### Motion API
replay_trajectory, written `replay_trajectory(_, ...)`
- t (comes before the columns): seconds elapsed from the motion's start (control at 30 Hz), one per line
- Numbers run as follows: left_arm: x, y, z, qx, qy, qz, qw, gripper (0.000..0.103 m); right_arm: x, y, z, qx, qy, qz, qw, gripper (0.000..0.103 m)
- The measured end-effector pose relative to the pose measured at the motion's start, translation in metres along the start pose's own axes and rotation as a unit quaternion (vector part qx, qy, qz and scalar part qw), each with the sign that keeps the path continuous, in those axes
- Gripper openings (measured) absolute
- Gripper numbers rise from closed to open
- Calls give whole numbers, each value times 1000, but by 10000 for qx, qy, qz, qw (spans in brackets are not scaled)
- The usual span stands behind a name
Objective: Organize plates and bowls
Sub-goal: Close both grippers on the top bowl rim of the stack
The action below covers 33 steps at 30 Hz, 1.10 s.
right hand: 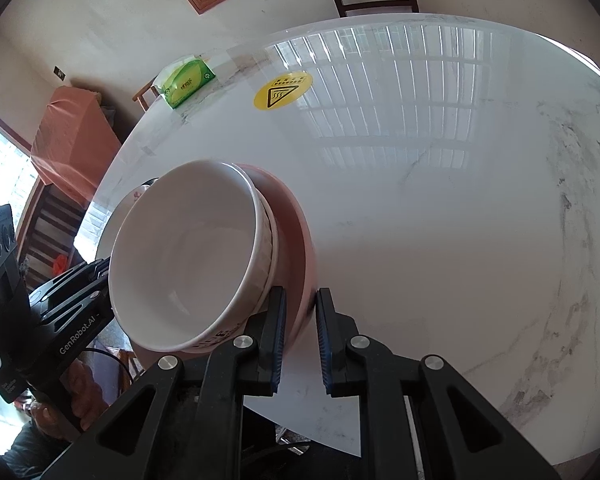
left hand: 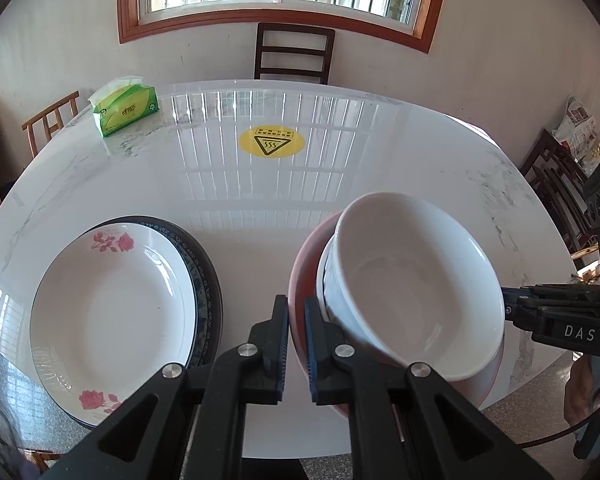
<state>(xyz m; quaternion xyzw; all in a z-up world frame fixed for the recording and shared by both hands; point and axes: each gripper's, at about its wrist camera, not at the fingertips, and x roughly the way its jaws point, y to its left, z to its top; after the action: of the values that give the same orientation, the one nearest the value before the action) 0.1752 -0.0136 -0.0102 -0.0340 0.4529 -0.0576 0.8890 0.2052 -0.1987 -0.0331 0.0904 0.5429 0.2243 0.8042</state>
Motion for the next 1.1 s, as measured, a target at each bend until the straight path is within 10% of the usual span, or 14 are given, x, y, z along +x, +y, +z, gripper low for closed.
replay_trajectory(0.4,4,9,2,-217,334,-220,9990,6,6,15,7,-240,339,-408,9983,16)
replay_trajectory(1.1,2,13,4,-512,231,-322,9979,5,0,-3,-3,176,51,155,9997,17)
